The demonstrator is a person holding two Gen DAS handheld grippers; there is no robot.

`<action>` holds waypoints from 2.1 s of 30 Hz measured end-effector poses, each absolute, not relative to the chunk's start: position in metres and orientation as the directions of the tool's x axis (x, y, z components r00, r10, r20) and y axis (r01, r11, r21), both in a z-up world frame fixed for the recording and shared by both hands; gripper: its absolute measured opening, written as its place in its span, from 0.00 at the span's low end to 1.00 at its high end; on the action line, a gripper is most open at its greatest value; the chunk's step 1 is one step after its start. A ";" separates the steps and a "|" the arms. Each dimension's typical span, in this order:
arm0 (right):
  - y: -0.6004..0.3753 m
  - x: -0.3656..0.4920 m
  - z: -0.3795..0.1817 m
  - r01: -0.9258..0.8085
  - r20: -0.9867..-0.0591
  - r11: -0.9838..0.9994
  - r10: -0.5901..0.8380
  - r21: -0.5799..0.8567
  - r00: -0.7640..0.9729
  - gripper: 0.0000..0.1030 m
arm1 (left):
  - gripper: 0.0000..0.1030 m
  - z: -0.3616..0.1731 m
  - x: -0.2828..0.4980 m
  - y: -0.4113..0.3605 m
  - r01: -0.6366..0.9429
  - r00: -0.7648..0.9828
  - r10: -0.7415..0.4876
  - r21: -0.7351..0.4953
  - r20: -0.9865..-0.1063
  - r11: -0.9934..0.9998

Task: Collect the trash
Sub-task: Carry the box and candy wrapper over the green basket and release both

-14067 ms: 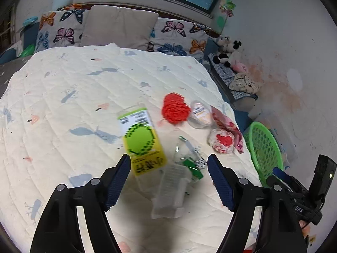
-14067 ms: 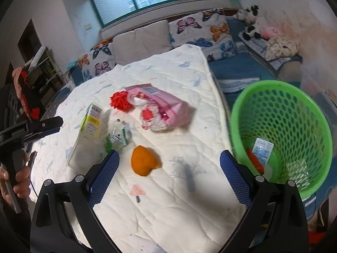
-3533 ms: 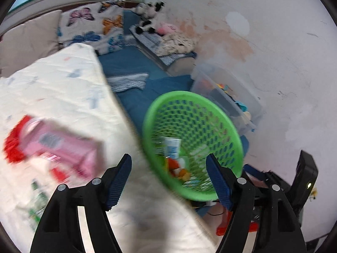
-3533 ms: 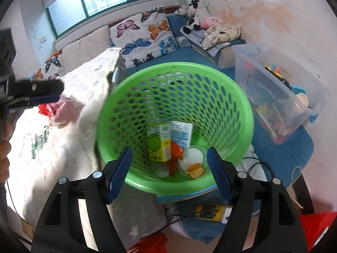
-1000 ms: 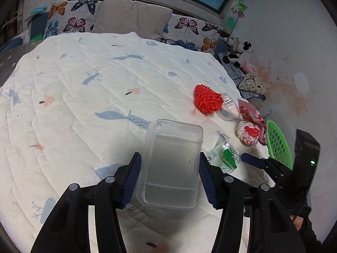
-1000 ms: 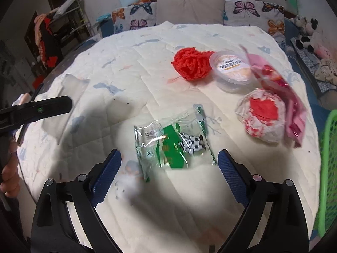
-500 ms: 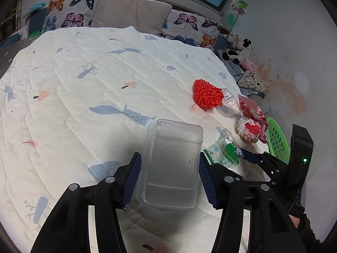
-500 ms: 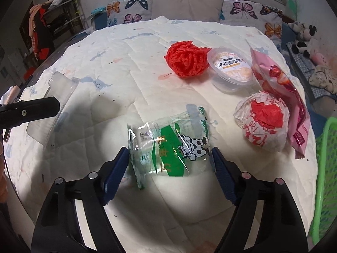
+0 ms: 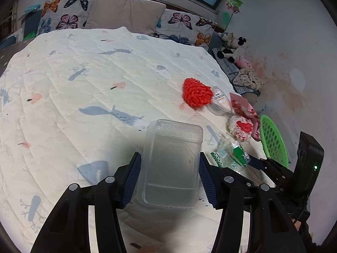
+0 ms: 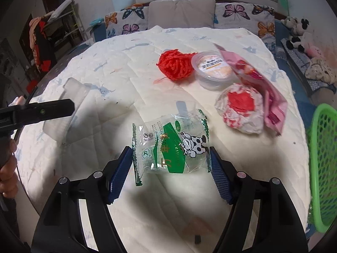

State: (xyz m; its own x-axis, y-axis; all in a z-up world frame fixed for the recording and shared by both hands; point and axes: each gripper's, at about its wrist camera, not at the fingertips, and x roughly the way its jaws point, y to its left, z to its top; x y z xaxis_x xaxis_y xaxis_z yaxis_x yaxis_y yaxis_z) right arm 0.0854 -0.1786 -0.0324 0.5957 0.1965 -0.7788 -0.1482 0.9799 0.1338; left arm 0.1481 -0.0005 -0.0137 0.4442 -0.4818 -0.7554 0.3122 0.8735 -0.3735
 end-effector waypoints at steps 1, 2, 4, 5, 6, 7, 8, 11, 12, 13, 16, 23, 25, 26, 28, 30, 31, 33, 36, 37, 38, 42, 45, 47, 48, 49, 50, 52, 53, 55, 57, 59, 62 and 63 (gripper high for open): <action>-0.181 0.082 -0.031 -0.145 -0.776 0.980 0.198 0.137 0.600 0.70 | 0.51 -0.013 0.148 -0.003 0.317 0.442 -0.484 -0.373 -0.755 0.872; -0.183 0.080 -0.029 -0.143 -0.772 0.980 0.199 0.140 0.604 0.70 | 0.51 -0.013 0.147 -0.006 0.324 0.439 -0.488 -0.373 -0.755 0.869; -0.189 0.073 -0.024 -0.136 -0.764 0.980 0.198 0.144 0.614 0.70 | 0.51 -0.012 0.146 -0.013 0.337 0.431 -0.497 -0.377 -0.753 0.863; -0.192 0.070 -0.022 -0.132 -0.760 0.980 0.198 0.147 0.619 0.70 | 0.51 -0.011 0.146 -0.017 0.345 0.426 -0.503 -0.379 -0.752 0.859; -0.197 0.065 -0.019 -0.126 -0.755 0.980 0.197 0.151 0.626 0.70 | 0.51 -0.010 0.145 -0.021 0.354 0.423 -0.507 -0.379 -0.751 0.855; -0.201 0.061 -0.016 -0.118 -0.750 0.981 0.193 0.152 0.633 0.70 | 0.51 -0.009 0.144 -0.025 0.362 0.420 -0.510 -0.377 -0.750 0.852; -0.204 0.059 -0.013 -0.112 -0.746 0.982 0.188 0.152 0.638 0.70 | 0.51 -0.007 0.143 -0.030 0.374 0.418 -0.514 -0.374 -0.749 0.849; -0.221 0.048 -0.005 -0.082 -0.734 0.985 0.168 0.152 0.658 0.70 | 0.51 -0.003 0.141 -0.045 0.408 0.402 -0.532 -0.375 -0.745 0.833; -0.228 0.043 -0.002 -0.068 -0.729 0.986 0.159 0.153 0.665 0.70 | 0.51 -0.002 0.140 -0.051 0.418 0.397 -0.538 -0.375 -0.744 0.827; -0.235 0.040 0.001 -0.055 -0.726 0.987 0.151 0.154 0.671 0.70 | 0.51 -0.001 0.140 -0.056 0.429 0.392 -0.542 -0.374 -0.743 0.822; -0.257 0.028 0.008 -0.010 -0.715 0.989 0.115 0.150 0.690 0.70 | 0.51 0.003 0.137 -0.078 0.465 0.370 -0.566 -0.381 -0.736 0.799; -0.320 0.008 0.011 0.126 -0.704 0.981 0.014 0.147 0.710 0.70 | 0.51 0.019 0.131 -0.133 0.555 0.332 -0.609 -0.372 -0.721 0.744; -0.336 0.003 0.008 0.160 -0.703 0.975 -0.008 0.151 0.711 0.70 | 0.51 0.023 0.129 -0.148 0.576 0.325 -0.613 -0.364 -0.720 0.732; -0.343 0.001 0.007 0.174 -0.704 0.973 -0.016 0.153 0.710 0.70 | 0.51 0.025 0.129 -0.158 0.588 0.319 -0.615 -0.359 -0.721 0.725; -0.360 -0.002 0.003 0.208 -0.707 0.965 -0.036 0.159 0.706 0.70 | 0.51 0.027 0.128 -0.171 0.600 0.312 -0.617 -0.354 -0.722 0.717; -0.377 -0.004 -0.002 0.240 -0.714 0.958 -0.056 0.159 0.698 0.70 | 0.51 0.030 0.127 -0.186 0.616 0.302 -0.624 -0.352 -0.721 0.705; -0.385 -0.005 -0.004 0.252 -0.718 0.954 -0.062 0.161 0.694 0.70 | 0.51 0.031 0.127 -0.193 0.621 0.299 -0.624 -0.349 -0.721 0.701; -0.399 -0.008 -0.009 0.273 -0.725 0.947 -0.068 0.170 0.686 0.70 | 0.51 0.032 0.126 -0.210 0.637 0.289 -0.631 -0.347 -0.720 0.688; -0.416 -0.011 -0.016 0.297 -0.731 0.939 -0.079 0.175 0.678 0.71 | 0.51 0.032 0.127 -0.233 0.651 0.276 -0.629 -0.340 -0.727 0.679; -0.421 -0.013 -0.018 0.305 -0.733 0.936 -0.081 0.177 0.675 0.71 | 0.51 0.032 0.127 -0.238 0.653 0.272 -0.628 -0.339 -0.730 0.677; -0.425 -0.013 -0.020 0.310 -0.735 0.934 -0.082 0.180 0.674 0.71 | 0.51 0.031 0.128 -0.247 0.657 0.266 -0.625 -0.337 -0.734 0.675; -0.445 -0.016 -0.030 0.330 -0.749 0.924 -0.080 0.192 0.657 0.72 | 0.51 0.026 0.131 -0.268 0.657 0.246 -0.628 -0.349 -0.739 0.668; -0.454 -0.017 -0.033 0.338 -0.755 0.920 -0.075 0.200 0.651 0.76 | 0.51 0.024 0.132 -0.284 0.657 0.225 -0.634 -0.365 -0.740 0.659; -0.457 -0.019 -0.032 0.337 -0.753 0.920 -0.074 0.202 0.654 0.80 | 0.51 0.020 0.133 -0.296 0.659 0.209 -0.635 -0.373 -0.743 0.653; -0.459 -0.021 -0.032 0.340 -0.752 0.919 -0.079 0.199 0.654 0.81 | 0.51 0.019 0.133 -0.300 0.659 0.203 -0.636 -0.376 -0.745 0.651; -0.462 -0.022 -0.031 0.341 -0.751 0.919 -0.082 0.198 0.656 0.82 | 0.51 0.018 0.133 -0.305 0.660 0.195 -0.637 -0.381 -0.746 0.648; -0.464 -0.024 -0.031 0.341 -0.748 0.919 -0.082 0.199 0.658 0.82 | 0.51 0.016 0.133 -0.310 0.660 0.186 -0.639 -0.386 -0.747 0.644; -0.468 -0.029 -0.027 0.345 -0.742 0.917 -0.088 0.200 0.665 0.83 | 0.51 0.014 0.133 -0.319 0.663 0.177 -0.637 -0.388 -0.750 0.640; -0.469 -0.031 -0.026 0.346 -0.740 0.917 -0.090 0.200 0.667 0.84 | 0.52 0.013 0.134 -0.324 0.664 0.175 -0.636 -0.387 -0.752 0.640; -0.473 -0.037 -0.023 0.349 -0.734 0.915 -0.095 0.201 0.672 0.84 | 0.51 0.010 0.134 -0.332 0.665 0.165 -0.637 -0.392 -0.753 0.636; -0.476 -0.040 -0.020 0.349 -0.731 0.915 -0.095 0.203 0.675 0.85 | 0.52 0.006 0.135 -0.341 0.664 0.158 -0.634 -0.394 -0.757 0.636; -0.479 -0.045 -0.018 0.354 -0.728 0.913 -0.101 0.202 0.679 0.85 | 0.52 0.001 0.135 -0.350 0.664 0.149 -0.627 -0.393 -0.765 0.637; -0.483 -0.051 -0.015 0.359 -0.720 0.909 -0.104 0.212 0.687 0.85 | 0.52 -0.005 0.134 -0.363 0.667 0.138 -0.616 -0.386 -0.776 0.637; -0.485 -0.054 -0.013 0.363 -0.715 0.907 -0.108 0.213 0.690 0.85 | 0.52 -0.007 0.135 -0.365 0.668 0.135 -0.616 -0.388 -0.776 0.635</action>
State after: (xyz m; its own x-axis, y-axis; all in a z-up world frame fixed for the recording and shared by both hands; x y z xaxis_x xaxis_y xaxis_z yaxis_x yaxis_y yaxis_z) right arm -0.0541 -0.4851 -0.0133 0.6902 -0.1083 -0.7155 0.3632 0.9070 0.2131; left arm 0.1349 -0.3653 -0.0069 0.1347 -0.6162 -0.7760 0.6681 0.6349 -0.3881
